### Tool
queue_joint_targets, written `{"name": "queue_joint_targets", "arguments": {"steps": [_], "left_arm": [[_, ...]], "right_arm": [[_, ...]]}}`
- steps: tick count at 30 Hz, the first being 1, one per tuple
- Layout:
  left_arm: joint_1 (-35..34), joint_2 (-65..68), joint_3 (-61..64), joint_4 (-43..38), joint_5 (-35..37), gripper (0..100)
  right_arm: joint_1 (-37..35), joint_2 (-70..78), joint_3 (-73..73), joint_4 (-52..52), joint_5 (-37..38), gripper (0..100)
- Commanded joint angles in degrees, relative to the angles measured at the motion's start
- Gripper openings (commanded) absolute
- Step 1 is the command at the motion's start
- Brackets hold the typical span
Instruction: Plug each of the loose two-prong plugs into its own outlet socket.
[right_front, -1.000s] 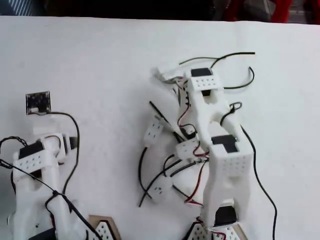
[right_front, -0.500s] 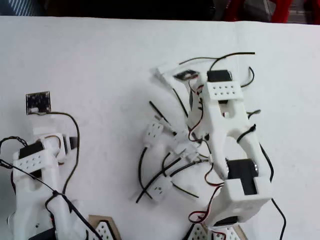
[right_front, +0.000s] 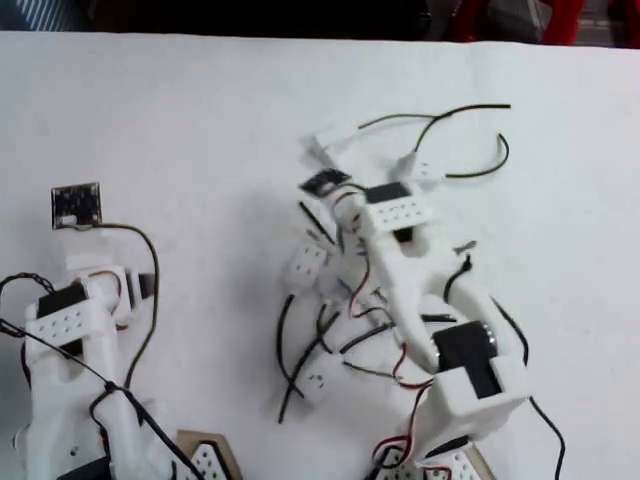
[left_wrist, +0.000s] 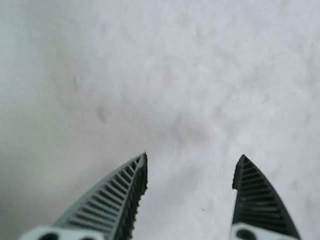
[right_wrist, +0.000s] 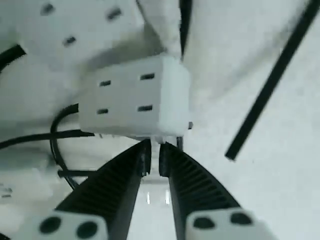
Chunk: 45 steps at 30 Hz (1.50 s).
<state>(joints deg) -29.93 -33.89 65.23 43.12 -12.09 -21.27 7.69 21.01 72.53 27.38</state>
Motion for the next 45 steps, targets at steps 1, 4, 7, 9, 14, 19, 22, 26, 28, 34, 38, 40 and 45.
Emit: {"name": "queue_joint_targets", "arguments": {"steps": [1, 4, 7, 9, 14, 19, 22, 26, 28, 34, 38, 40, 45], "left_arm": [[-0.31, -1.63, -0.09, -0.97, 0.09, 27], [-0.31, -1.54, -0.09, -0.97, 0.09, 27], [-0.31, -1.54, -0.09, -0.97, 0.09, 27], [-0.31, -1.54, -0.09, -0.97, 0.09, 27], [-0.31, -1.54, -0.09, -0.97, 0.09, 27], [-0.31, -1.54, -0.09, -0.97, 0.09, 27], [-0.31, -1.54, -0.09, -0.97, 0.09, 27], [-0.31, -1.54, -0.09, -0.97, 0.09, 27], [-0.31, -1.54, -0.09, -0.97, 0.09, 27], [-0.31, -1.54, -0.09, -0.97, 0.09, 27], [-0.31, -1.54, -0.09, -0.97, 0.09, 27], [-0.31, -1.54, -0.09, -0.97, 0.09, 27], [-0.31, -1.54, -0.09, -0.97, 0.09, 27]], "right_arm": [[-4.97, -3.82, -0.97, -2.95, -4.92, 3.9], [-5.32, -6.11, -2.73, -0.04, -10.02, 4.6], [-3.56, -9.80, -2.81, 5.85, -10.20, 12.7], [-1.89, -11.65, -2.73, 10.07, -10.02, 18.1], [0.04, -12.35, 1.14, 13.49, -3.87, 17.8], [0.66, -12.35, 9.23, 6.81, -1.05, 18.0], [0.22, -12.35, 12.04, 2.95, -1.05, 18.0], [0.66, -12.26, 15.21, -1.71, -0.97, 17.7], [0.66, -12.26, 16.70, -3.47, -0.97, 17.7], [0.66, -11.82, 18.46, -5.14, -0.97, 17.6], [0.75, -8.04, 18.20, -5.14, -0.97, 17.6], [0.75, -6.46, 18.11, -5.41, -0.97, 17.6], [0.75, -6.20, 18.02, -7.96, -0.97, 6.8]]}}
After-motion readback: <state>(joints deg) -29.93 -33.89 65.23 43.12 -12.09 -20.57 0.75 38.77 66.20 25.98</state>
